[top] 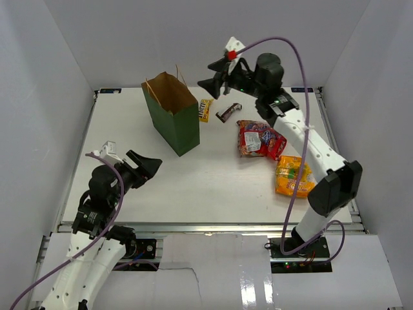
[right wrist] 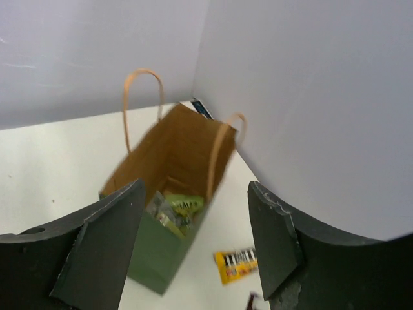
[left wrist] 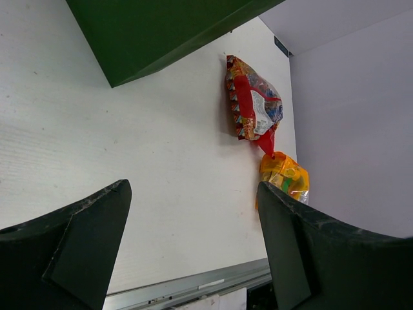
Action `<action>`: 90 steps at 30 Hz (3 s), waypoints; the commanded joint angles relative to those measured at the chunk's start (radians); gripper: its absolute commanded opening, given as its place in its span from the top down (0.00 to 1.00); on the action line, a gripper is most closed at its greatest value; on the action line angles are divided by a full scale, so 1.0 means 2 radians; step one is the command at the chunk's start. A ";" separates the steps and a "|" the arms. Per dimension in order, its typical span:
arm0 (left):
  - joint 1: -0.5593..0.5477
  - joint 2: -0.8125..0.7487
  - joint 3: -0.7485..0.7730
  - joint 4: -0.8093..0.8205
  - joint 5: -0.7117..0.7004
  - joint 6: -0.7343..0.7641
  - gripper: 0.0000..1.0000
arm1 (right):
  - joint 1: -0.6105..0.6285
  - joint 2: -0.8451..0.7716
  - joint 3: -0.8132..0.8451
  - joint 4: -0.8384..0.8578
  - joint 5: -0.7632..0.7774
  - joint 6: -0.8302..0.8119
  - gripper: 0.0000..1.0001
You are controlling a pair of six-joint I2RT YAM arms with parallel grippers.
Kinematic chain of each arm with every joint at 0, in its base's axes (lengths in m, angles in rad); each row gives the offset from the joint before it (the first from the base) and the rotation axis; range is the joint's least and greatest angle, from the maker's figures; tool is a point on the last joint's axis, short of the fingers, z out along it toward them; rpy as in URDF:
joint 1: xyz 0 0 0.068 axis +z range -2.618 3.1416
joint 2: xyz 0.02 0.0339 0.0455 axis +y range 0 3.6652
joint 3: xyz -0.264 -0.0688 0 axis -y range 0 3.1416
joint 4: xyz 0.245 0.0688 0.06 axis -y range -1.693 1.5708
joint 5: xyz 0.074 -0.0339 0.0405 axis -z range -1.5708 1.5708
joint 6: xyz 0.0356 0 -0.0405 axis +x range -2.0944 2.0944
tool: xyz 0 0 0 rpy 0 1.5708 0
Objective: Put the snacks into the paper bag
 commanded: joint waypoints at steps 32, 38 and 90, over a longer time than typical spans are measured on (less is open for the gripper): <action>-0.002 0.074 -0.003 0.023 0.032 -0.038 0.10 | -0.072 0.418 0.208 -0.012 0.199 0.311 0.35; -0.002 0.095 0.008 0.020 0.041 -0.040 0.10 | -0.064 0.465 0.265 0.025 0.220 0.338 0.38; -0.002 -0.032 -0.012 0.048 0.052 0.003 0.10 | 0.079 0.096 0.099 -0.003 0.082 -0.096 0.92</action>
